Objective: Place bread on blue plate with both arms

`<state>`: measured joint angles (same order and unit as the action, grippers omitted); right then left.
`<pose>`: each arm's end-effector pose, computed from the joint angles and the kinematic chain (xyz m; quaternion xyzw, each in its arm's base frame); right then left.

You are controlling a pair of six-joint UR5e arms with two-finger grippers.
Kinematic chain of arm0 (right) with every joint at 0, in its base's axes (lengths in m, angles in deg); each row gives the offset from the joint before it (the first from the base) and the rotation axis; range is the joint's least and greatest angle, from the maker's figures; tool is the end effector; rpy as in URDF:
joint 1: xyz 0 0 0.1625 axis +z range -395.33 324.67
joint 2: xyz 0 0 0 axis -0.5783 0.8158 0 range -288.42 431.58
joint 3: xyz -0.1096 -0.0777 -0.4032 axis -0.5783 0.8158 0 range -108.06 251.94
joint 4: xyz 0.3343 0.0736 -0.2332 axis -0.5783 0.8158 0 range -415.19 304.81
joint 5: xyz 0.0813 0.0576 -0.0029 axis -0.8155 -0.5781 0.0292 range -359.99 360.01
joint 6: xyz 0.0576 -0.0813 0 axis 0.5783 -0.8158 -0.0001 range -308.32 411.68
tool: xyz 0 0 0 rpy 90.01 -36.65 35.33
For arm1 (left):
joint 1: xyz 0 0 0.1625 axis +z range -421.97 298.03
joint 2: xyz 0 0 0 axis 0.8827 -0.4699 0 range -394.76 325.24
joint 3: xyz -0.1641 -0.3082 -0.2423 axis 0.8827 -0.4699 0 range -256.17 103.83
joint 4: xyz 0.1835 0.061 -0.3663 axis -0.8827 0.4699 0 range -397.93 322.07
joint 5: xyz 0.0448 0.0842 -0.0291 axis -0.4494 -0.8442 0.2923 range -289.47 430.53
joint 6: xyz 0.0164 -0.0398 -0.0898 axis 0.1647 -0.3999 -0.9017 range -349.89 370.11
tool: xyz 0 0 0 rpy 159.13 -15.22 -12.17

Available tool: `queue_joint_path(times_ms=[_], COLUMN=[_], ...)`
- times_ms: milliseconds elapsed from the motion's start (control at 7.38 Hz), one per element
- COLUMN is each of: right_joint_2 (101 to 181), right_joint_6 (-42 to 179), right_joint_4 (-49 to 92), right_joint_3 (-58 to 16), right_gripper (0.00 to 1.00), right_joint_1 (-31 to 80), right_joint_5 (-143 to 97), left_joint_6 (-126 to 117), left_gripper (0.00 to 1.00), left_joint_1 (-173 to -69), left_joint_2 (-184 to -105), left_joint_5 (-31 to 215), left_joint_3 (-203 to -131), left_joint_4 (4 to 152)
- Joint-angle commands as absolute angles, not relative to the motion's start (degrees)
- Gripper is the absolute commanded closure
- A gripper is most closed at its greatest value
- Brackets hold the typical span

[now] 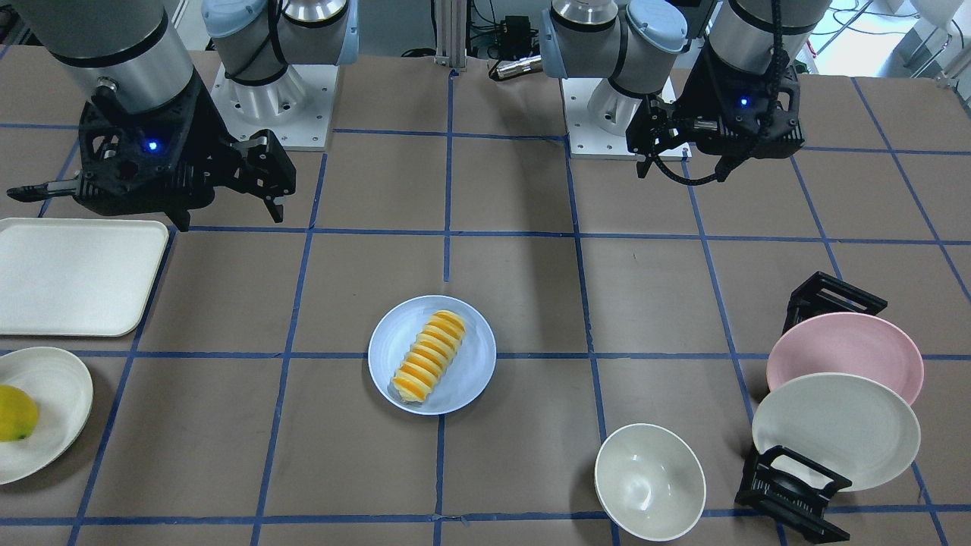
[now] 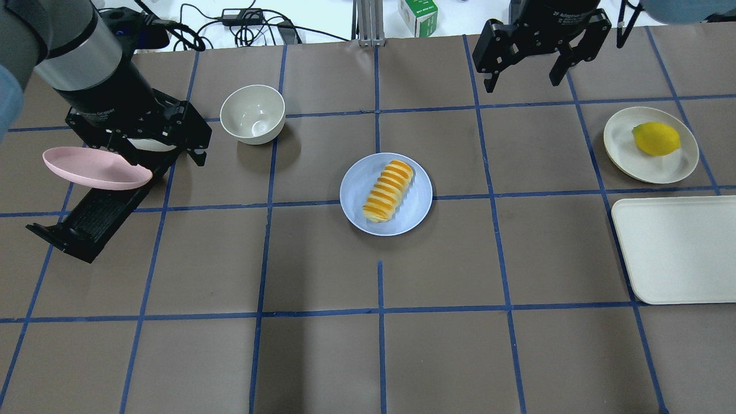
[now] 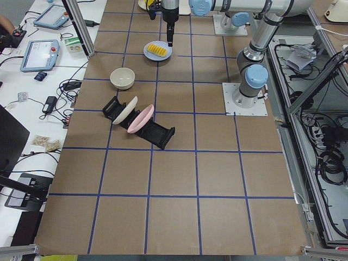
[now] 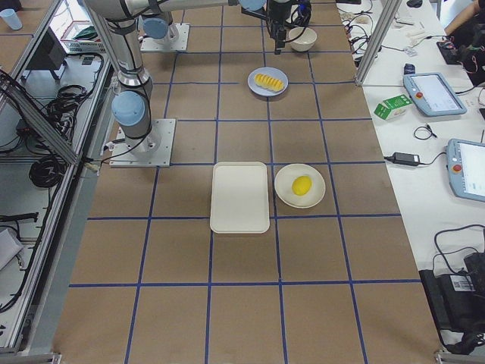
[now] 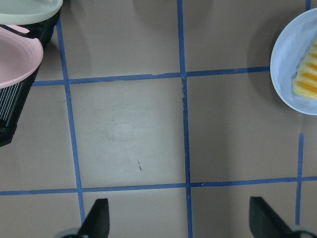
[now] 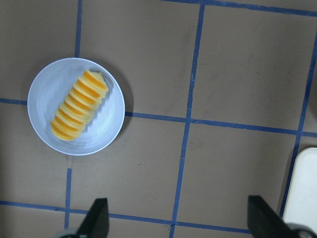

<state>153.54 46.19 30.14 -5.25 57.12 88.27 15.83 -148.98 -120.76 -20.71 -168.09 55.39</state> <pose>0.1597 -0.5437 0.5166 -0.0692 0.9975 -0.0013 0.0151 -0.1069 -0.4661 0.4990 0.0240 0.9996 0.0116 0.0100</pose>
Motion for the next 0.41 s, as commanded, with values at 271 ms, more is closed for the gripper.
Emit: queue_joint_path(times_ms=[271], right_joint_2=[153.5], right_joint_6=[45.3], right_joint_4=[30.2], right_joint_3=[-5.4], right_gripper=[0.00], right_joint_1=[57.4], right_joint_5=[88.7], left_joint_6=[15.9], left_gripper=[0.00], left_joint_1=[-149.0], left_joint_2=[-120.5], left_joint_5=[-20.6], left_joint_3=[-167.9], left_joint_4=[55.1])
